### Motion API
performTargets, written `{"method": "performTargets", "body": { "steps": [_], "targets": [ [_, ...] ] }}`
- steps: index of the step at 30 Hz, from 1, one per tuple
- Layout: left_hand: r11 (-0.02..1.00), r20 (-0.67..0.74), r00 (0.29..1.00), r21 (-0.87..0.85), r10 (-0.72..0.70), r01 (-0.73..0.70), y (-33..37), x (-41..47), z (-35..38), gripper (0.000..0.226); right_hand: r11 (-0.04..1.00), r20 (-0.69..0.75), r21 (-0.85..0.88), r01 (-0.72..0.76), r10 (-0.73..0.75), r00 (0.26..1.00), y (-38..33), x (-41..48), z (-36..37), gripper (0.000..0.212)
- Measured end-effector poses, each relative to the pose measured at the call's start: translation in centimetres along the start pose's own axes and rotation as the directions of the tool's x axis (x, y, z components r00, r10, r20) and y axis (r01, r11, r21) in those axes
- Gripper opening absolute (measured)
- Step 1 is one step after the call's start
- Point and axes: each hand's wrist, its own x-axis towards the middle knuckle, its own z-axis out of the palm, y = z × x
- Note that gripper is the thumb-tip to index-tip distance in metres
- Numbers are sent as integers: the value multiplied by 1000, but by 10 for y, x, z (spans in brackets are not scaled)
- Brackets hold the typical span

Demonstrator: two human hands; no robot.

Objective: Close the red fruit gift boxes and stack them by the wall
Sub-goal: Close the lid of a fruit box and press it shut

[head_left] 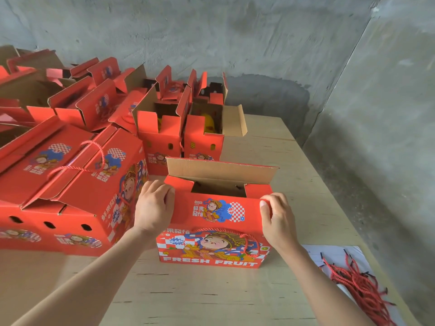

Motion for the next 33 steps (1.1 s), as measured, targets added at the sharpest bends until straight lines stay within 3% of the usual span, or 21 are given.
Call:
{"method": "performTargets", "body": {
  "steps": [3,7,9,12,14,19,22,28,30,33],
  "targets": [
    [996,50,998,80,44,-48,2,3,-3,30,1000,10,-10,-12,12,1000,2,0,0,28],
    [944,142,973,249,185,-215,6,6,-6,30,1000,46,3,-21,21,999,1,-2,-4,30],
    [946,192,966,243,171,-216,5,10,-3,26,1000,53,-10,-15,15,998,1,0,-3,26],
    [982,274,956,122,109,-147,1,14,3,24,1000,65,-23,-16,18,998,1,1,-1,15],
    [996,248,965,29,80,-90,0,11,3,19,999,51,-29,-21,23,998,2,-1,0,13],
    [969,209,967,-168,-146,183,1,11,-1,24,994,-2,-104,30,-31,1000,-1,-3,-2,23],
    [972,140,972,-113,-189,205,3,9,0,21,995,17,-100,21,-20,1000,-3,-2,-4,23],
    [993,68,991,43,-112,109,4,6,5,16,979,2,-190,77,-78,997,-6,-2,-6,26],
    [977,44,977,50,-208,206,3,5,9,18,983,13,-167,80,-79,997,-5,-1,-5,13],
    [875,13,880,-109,-474,473,3,-1,10,34,990,29,-117,84,-81,996,-1,1,-3,10]
  ]
}}
